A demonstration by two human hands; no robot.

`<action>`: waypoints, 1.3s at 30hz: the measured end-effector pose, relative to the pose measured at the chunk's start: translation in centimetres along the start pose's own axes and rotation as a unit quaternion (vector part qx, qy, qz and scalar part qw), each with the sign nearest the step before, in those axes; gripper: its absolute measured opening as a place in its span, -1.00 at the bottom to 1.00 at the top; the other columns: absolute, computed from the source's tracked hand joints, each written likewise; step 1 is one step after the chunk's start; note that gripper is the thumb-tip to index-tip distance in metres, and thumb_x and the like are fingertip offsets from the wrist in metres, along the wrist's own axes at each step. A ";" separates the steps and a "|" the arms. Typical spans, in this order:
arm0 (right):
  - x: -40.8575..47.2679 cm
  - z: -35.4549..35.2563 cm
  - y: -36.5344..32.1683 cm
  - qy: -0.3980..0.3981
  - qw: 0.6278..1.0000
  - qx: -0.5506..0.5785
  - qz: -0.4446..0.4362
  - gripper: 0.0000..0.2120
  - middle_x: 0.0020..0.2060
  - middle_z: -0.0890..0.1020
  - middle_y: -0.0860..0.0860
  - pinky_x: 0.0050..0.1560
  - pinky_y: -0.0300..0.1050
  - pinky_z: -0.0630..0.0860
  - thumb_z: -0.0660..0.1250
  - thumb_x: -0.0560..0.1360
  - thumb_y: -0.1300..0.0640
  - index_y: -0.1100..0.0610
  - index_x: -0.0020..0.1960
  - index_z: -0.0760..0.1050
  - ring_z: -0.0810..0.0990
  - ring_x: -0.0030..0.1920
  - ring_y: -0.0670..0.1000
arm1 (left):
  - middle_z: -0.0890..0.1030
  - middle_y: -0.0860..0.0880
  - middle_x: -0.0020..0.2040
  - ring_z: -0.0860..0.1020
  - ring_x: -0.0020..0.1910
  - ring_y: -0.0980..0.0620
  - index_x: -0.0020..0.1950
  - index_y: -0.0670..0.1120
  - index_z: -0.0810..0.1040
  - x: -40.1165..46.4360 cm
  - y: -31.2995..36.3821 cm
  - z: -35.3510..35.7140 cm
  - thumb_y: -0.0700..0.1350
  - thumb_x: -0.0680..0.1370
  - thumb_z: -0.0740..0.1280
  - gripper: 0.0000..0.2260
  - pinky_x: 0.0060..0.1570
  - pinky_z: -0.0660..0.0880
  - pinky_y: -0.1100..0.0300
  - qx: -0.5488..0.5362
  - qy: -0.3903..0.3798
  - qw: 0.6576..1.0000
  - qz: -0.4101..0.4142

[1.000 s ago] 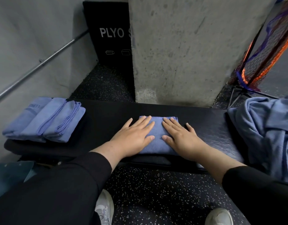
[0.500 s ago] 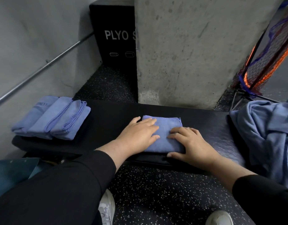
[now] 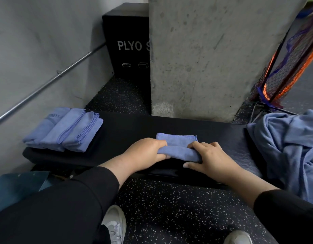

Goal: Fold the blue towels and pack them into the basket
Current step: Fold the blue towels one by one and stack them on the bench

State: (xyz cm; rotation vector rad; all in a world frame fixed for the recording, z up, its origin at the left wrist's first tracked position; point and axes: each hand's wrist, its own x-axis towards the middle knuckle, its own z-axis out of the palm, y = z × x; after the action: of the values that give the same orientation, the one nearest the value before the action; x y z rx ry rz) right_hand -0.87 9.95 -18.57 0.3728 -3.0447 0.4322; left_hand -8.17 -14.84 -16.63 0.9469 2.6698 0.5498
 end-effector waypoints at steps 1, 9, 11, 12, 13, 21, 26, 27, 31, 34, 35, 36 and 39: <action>-0.1 -0.1 -0.1 0.004 1.000 0.000 0.004 -0.64 -0.11 0.59 -0.21 0.13 -0.08 0.31 0.23 0.48 -0.37 -0.15 0.09 0.34 0.52 -0.06 -0.17 | 0.56 0.06 -0.24 0.54 -0.24 0.08 -0.16 0.03 0.49 -0.1 -0.1 -0.3 0.15 0.58 0.34 -0.76 -0.22 0.48 0.08 -0.028 -0.001 1.000 -0.010; 1.6 -1.3 -0.2 0.021 0.967 0.198 0.158 -0.81 -0.19 0.63 -0.14 -0.18 -0.30 0.44 0.40 0.53 -0.13 -0.10 0.04 0.46 0.57 -0.14 -0.21 | 0.56 0.08 -0.18 0.50 -0.23 0.13 0.07 0.07 0.50 1.4 -0.5 -0.7 0.05 0.58 0.38 -0.87 -0.23 0.39 0.23 -0.184 0.072 0.976 -0.092; 2.2 -0.8 -0.1 0.045 0.963 0.205 0.169 -0.77 -0.15 0.61 -0.14 -0.13 -0.22 0.45 0.43 0.51 -0.10 -0.09 0.09 0.45 0.56 -0.12 -0.16 | 0.51 0.05 -0.11 0.47 -0.18 0.11 0.12 0.07 0.45 1.8 -0.4 -0.4 0.04 0.57 0.41 -0.79 -0.18 0.42 0.19 -0.138 0.110 0.978 -0.109; 2.4 -0.4 0.0 0.063 0.962 0.202 0.171 -0.73 -0.12 0.59 -0.15 -0.11 -0.19 0.44 0.44 0.50 -0.07 -0.08 0.13 0.43 0.55 -0.11 -0.11 | 0.49 0.05 -0.01 0.48 -0.10 0.08 0.15 0.05 0.45 2.0 -0.4 -0.2 0.03 0.55 0.43 -0.75 -0.10 0.45 0.15 -0.067 0.147 0.981 -0.106; 2.6 -0.1 0.1 0.084 0.964 0.185 0.169 -0.67 -0.06 0.55 -0.13 -0.06 -0.16 0.43 0.46 0.49 -0.05 -0.07 0.18 0.43 0.54 -0.07 -0.08 | 0.46 0.04 0.07 0.47 -0.02 0.05 0.17 0.03 0.48 2.2 -0.4 0.1 0.02 0.55 0.44 -0.74 -0.03 0.46 0.10 0.020 0.185 0.978 -0.094; 2.8 1.9 1.3 0.167 0.985 -0.048 -0.002 -0.74 0.12 0.60 -0.13 0.02 0.00 0.32 0.22 0.60 -0.04 -0.01 0.09 0.66 0.52 0.14 0.03 | 0.27 0.10 0.59 0.16 0.58 0.09 0.55 0.02 0.34 2.1 -1.3 2.0 0.18 0.68 0.07 -0.52 0.54 0.06 -0.01 0.162 0.060 0.985 0.019; 1.8 2.0 3.8 0.007 1.000 0.026 0.001 -0.32 0.50 0.30 -0.29 0.39 -0.07 0.15 0.22 0.50 -0.38 -0.11 0.53 0.31 0.22 0.51 -0.20 | 0.07 0.15 0.64 -0.02 0.62 0.13 0.65 0.05 0.07 2.4 -1.1 1.8 0.32 0.62 0.09 -0.34 0.59 -0.06 -0.05 0.145 0.013 0.989 -0.014; 1.9 1.9 4.1 -0.014 0.999 0.032 0.004 -0.28 0.51 0.25 -0.32 0.41 -0.10 0.10 0.30 0.47 -0.35 -0.14 0.56 0.25 0.15 0.53 -0.22 | 0.07 0.15 0.64 -0.02 0.62 0.12 0.65 0.06 0.05 2.4 -1.0 1.8 0.33 0.62 0.11 -0.32 0.59 -0.06 -0.05 0.141 0.009 0.990 -0.019; 2.6 1.6 3.9 0.027 0.988 0.145 0.053 -0.49 0.29 0.54 -0.28 0.35 -0.12 0.28 0.46 0.46 0.00 -0.20 0.36 0.40 0.46 0.34 -0.19 | 0.23 0.13 0.59 0.11 0.60 0.08 0.61 0.07 0.15 3.2 -1.2 1.7 0.32 0.56 0.26 -0.29 0.57 0.03 -0.05 0.120 0.035 0.992 -0.026; 3.4 0.2 2.8 0.057 0.939 0.318 0.114 -0.75 -0.07 0.68 -0.20 0.06 -0.21 0.51 0.48 0.48 0.11 -0.10 0.09 0.51 0.63 -0.05 -0.22 | 0.57 0.15 0.25 0.48 0.33 0.06 0.35 0.13 0.46 3.3 -1.3 0.7 0.14 0.49 0.45 -0.54 0.33 0.37 0.08 -0.013 0.084 0.995 -0.057; 3.6 -0.4 2.2 0.064 0.918 0.371 0.128 -0.81 -0.09 0.70 -0.15 0.02 -0.21 0.52 0.47 0.50 0.15 -0.04 0.06 0.54 0.63 -0.10 -0.21 | 0.61 0.15 0.12 0.55 0.18 0.08 0.24 0.12 0.51 3.1 -1.2 0.1 0.08 0.48 0.48 -0.64 0.17 0.46 0.13 -0.108 0.091 0.987 -0.075; 3.9 -0.9 1.8 0.074 0.893 0.422 0.141 -0.86 -0.09 0.72 -0.09 0.01 -0.20 0.53 0.45 0.52 0.15 0.01 0.05 0.57 0.65 -0.10 -0.18 | 0.64 0.13 0.04 0.59 0.09 0.09 0.17 0.09 0.53 2.9 -1.1 -0.3 0.04 0.47 0.49 -0.69 0.07 0.51 0.17 -0.200 0.093 0.971 -0.090; 4.4 -2.2 0.4 0.086 0.832 0.514 0.191 -0.83 -0.04 0.74 -0.03 0.05 -0.10 0.56 0.41 0.56 0.02 0.09 0.07 0.64 0.69 -0.02 -0.09 | 0.66 0.05 0.08 0.64 0.08 0.10 0.19 0.05 0.53 1.8 -0.6 -1.4 -0.02 0.49 0.52 -0.68 0.05 0.58 0.18 -0.390 0.073 0.912 -0.107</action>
State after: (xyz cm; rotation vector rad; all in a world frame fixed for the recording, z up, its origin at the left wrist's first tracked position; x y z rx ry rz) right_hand -5.18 9.91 -16.20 -0.2753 -2.3871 1.9786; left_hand -10.38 -14.43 -15.87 0.3798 2.2600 1.5117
